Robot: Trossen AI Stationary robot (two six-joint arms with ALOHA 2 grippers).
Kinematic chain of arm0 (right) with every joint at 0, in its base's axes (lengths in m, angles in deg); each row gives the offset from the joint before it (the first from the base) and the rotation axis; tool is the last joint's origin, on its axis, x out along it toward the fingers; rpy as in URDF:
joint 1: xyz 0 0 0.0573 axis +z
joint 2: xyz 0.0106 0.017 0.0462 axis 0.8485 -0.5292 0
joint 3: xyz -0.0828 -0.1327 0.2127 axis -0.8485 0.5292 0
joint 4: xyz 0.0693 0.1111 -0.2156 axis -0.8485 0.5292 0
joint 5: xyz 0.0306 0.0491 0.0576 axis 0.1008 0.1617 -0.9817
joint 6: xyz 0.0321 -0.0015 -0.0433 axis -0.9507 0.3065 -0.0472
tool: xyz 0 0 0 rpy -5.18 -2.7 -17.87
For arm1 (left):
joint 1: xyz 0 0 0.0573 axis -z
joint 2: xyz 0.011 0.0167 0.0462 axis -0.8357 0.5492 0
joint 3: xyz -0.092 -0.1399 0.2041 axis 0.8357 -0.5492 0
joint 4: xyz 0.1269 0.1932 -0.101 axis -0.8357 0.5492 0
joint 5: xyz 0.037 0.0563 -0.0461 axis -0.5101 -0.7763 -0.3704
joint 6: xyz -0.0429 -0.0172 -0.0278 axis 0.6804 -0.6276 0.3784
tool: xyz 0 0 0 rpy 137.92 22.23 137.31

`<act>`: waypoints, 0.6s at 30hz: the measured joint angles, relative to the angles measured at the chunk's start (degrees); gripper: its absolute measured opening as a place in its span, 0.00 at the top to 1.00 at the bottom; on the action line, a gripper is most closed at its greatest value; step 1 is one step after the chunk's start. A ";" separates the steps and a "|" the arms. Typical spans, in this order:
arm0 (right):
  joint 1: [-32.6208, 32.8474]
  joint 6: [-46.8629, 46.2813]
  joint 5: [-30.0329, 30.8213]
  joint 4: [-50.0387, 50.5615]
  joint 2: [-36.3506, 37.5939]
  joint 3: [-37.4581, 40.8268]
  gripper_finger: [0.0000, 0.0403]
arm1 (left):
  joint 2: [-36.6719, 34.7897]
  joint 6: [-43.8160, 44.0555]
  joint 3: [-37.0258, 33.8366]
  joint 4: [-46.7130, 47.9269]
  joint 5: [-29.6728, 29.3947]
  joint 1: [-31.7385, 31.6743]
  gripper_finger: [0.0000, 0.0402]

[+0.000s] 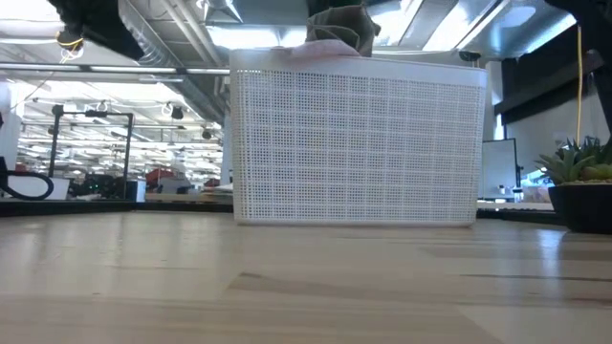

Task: Sort clothes
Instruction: Return to Home Position

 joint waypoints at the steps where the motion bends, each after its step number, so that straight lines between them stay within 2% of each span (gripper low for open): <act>1: 0.99 1.59 -0.01 0.11 0.39 0.02 0.43 | -0.57 -0.97 -0.78 -0.12 -0.29 -0.01 0.65; 4: 4.34 5.68 -0.28 0.55 1.72 0.02 0.43 | -2.72 -2.87 -2.07 -2.70 0.46 0.02 0.65; 10: 10.93 12.04 -0.09 2.79 2.63 0.00 0.43 | -10.58 -7.79 -6.01 -11.64 11.89 2.27 0.65; 13: 13.65 13.99 2.43 3.97 2.63 0.02 0.43 | -15.47 -8.29 -9.43 -13.52 13.48 3.83 0.67; 16: 15.64 14.82 5.32 5.78 2.86 0.02 0.43 | -19.40 -8.20 -9.98 -15.61 13.94 5.19 0.69; 18: 16.68 13.98 6.86 6.87 3.41 0.82 0.43 | -21.89 -7.34 -11.03 -16.99 16.21 6.16 0.70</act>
